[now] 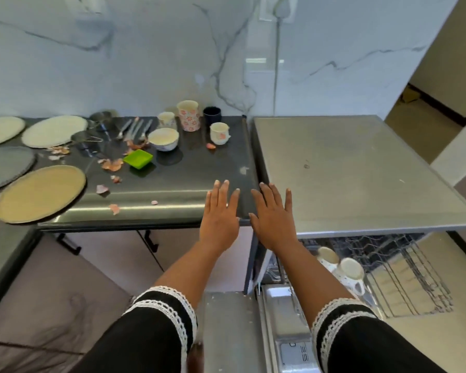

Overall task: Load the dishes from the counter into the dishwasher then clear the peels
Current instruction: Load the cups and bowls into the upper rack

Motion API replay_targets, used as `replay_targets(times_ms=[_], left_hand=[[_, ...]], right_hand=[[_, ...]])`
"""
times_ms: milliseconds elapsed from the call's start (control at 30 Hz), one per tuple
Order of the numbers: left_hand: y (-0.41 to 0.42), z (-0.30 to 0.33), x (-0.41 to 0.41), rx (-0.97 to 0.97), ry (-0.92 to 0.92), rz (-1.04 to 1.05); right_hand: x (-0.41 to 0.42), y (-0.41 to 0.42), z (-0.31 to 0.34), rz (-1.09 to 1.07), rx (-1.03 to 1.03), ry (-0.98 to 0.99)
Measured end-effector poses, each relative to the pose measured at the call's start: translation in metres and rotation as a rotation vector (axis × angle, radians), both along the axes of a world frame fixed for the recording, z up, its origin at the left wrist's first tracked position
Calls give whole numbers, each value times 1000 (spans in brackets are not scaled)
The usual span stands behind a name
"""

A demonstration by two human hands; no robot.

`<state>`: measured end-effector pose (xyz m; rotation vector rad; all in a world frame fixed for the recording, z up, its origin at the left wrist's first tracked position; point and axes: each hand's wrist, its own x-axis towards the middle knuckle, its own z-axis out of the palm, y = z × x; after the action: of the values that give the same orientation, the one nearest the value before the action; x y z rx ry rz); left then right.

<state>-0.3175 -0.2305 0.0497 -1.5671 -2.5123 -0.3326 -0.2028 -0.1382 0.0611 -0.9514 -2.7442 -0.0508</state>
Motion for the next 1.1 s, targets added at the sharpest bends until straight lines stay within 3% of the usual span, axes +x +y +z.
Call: replay_targets(times_ms=[500, 867, 1100], left_hand=[[-33, -6, -221, 30, -229, 319], [-14, -21, -309, 37, -440, 494], [-11, -28, -336, -16, -426, 647]], right_hand=[[-224, -5, 2, 189, -204, -48], [-336, 1, -25, 240, -366, -100], [-381, -8, -29, 279, -418, -156]])
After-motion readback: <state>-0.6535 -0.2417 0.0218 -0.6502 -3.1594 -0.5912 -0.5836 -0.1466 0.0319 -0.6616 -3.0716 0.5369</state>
